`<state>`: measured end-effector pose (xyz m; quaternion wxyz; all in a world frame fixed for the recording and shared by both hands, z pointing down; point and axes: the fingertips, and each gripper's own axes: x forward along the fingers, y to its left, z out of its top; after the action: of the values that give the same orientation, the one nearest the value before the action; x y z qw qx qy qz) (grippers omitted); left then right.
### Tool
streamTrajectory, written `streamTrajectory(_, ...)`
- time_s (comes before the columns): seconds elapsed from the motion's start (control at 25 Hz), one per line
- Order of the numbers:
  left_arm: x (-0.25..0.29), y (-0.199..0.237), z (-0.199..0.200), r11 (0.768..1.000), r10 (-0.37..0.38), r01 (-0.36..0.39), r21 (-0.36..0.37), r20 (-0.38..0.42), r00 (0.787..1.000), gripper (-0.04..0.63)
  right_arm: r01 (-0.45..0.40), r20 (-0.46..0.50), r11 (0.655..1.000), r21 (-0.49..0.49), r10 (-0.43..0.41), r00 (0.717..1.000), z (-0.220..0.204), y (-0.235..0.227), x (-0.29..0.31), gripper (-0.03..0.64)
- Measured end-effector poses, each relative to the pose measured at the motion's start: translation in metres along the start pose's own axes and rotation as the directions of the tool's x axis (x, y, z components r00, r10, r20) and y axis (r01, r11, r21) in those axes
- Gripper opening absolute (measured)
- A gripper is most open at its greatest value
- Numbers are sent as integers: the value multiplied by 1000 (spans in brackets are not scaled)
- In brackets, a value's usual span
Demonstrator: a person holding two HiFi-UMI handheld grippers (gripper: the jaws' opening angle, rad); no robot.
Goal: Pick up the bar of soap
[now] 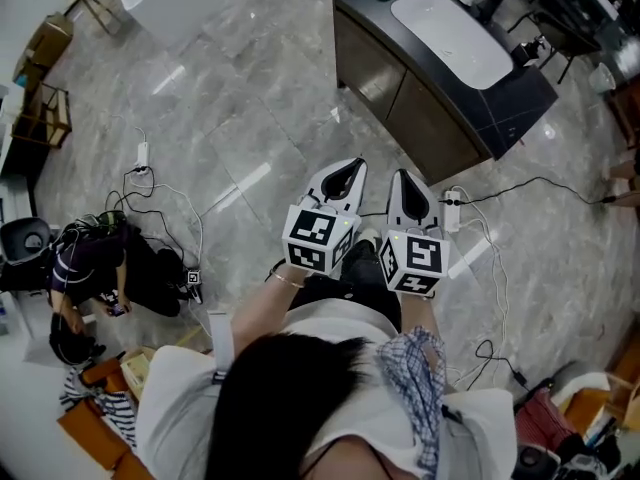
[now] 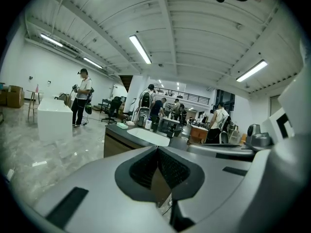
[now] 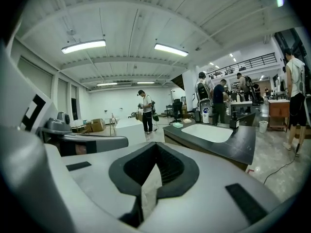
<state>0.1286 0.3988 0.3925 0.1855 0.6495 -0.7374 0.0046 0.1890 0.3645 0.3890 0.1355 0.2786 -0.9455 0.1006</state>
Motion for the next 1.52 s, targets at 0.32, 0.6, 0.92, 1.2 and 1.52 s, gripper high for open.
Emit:
streamTrajectory(0.32, 63, -11, 12, 997, 69, -69, -35, 2, 998, 11, -77, -40, 996, -37, 75, 996, 11, -57, 36, 15)
streamTrajectory(0.6, 94, -16, 18, 995, 97, -97, -37, -2, 995, 10, -101, -45, 994, -42, 99, 994, 21, -87, 56, 15)
streamTrajectory(0.92, 106, -15, 22, 993, 117, -116, -36, 4, 993, 11, -104, -63, 994, -46, 101, 993, 19, -99, 66, 15)
streamTrajectory(1.2, 115, -7, 28, 991, 124, -123, -48, 17, 992, 11, -110, -70, 991, -74, 105, 992, 26, -102, 76, 15)
streamTrajectory(1.52, 140, 2, 32, 993, 108, -107, -50, 21, 994, 11, -102, -60, 991, -88, 97, 993, 35, -112, 99, 15)
